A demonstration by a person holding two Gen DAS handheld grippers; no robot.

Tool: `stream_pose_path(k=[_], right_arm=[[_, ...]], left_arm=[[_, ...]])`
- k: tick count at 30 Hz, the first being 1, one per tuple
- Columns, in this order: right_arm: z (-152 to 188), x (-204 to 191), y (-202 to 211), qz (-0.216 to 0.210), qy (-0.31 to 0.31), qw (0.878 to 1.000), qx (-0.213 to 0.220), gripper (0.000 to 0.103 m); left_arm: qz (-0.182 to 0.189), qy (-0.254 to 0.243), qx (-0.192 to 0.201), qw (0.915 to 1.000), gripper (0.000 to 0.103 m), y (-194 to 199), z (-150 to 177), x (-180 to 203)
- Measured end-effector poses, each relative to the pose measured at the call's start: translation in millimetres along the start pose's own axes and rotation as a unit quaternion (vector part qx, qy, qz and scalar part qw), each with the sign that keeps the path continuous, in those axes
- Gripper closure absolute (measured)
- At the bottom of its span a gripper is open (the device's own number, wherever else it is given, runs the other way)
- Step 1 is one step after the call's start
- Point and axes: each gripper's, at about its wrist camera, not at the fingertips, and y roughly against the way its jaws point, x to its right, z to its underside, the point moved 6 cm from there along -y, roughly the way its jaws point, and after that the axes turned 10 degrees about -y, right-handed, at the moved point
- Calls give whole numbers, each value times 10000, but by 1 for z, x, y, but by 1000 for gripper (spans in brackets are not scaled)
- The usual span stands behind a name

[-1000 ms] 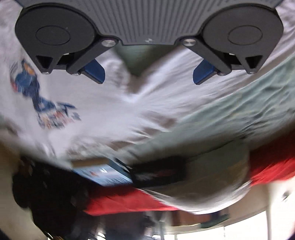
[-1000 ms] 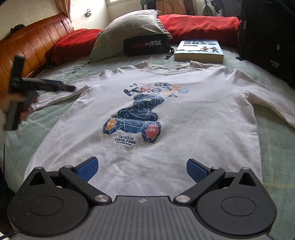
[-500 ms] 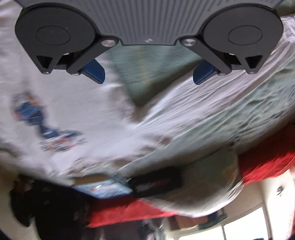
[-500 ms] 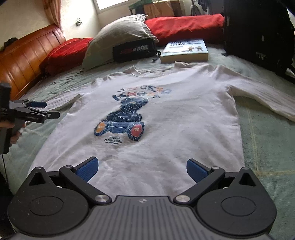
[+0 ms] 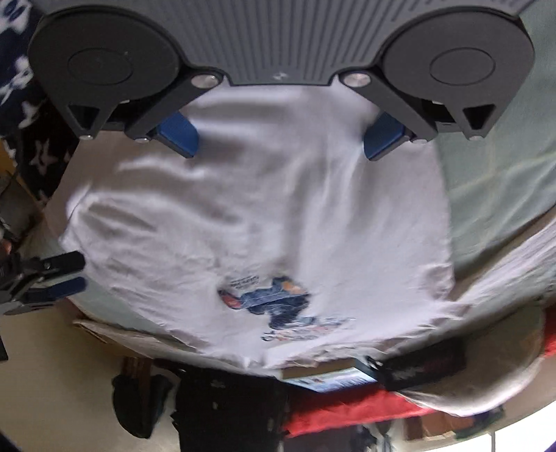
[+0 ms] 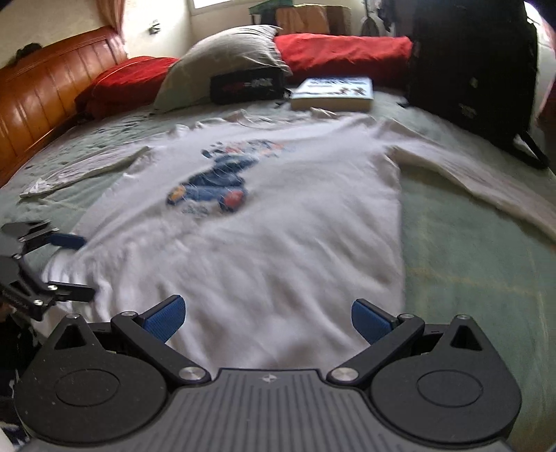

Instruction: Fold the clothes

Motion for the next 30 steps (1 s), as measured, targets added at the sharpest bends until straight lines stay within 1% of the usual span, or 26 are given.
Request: stream_pose_path(k=[3, 4, 6, 9, 11, 13, 15, 17, 20, 21, 25, 27, 30], right_arm=[[16, 15, 6, -10, -97, 9999, -29, 0], [20, 17, 7, -62, -113, 9999, -35, 0], [22, 18, 9, -198, -130, 9997, 37, 0], [16, 9, 10, -468, -143, 9985, 232, 0], [14, -1, 7, -690, -98, 9972, 275, 0], [17, -11, 1, -945, 107, 9952, 248, 0], [24, -16, -10, -1073, 243, 9938, 146, 0], [34, -14, -19, -1058, 263, 9940, 72, 0], [44, -6, -17, -1025, 359, 9938, 223, 0], [48, -4, -14, -987, 389, 9941, 215, 0], [56, 6, -6, -841, 412, 9953, 228, 0], [57, 8, -3, -815, 355, 9957, 243, 0], [51, 12, 1, -829, 153, 9962, 195, 0]], left_arm=[[-229, -105, -110, 9996, 1, 16, 7, 7], [-293, -174, -125, 9993, 1, 20, 4, 9], [-378, -270, -4, 9989, 1, 24, -8, 14], [-474, -342, 221, 9980, 1, 28, -28, 23], [-595, -426, 284, 9969, 1, 24, -37, 31], [-701, -454, 313, 9960, 1, 19, -42, 38], [-699, -321, 310, 9966, 1, 13, -44, 42], [-686, -94, 253, 9973, 1, 4, -40, 44], [-819, 191, -175, 9963, 1, -12, -21, 42], [-868, 235, -243, 9957, 1, -15, -15, 40], [-785, 387, -142, 9961, 1, -7, -14, 34], [-868, 382, -189, 9953, 1, -5, -20, 34], [-1005, 178, -120, 9947, 1, -1, -34, 42]])
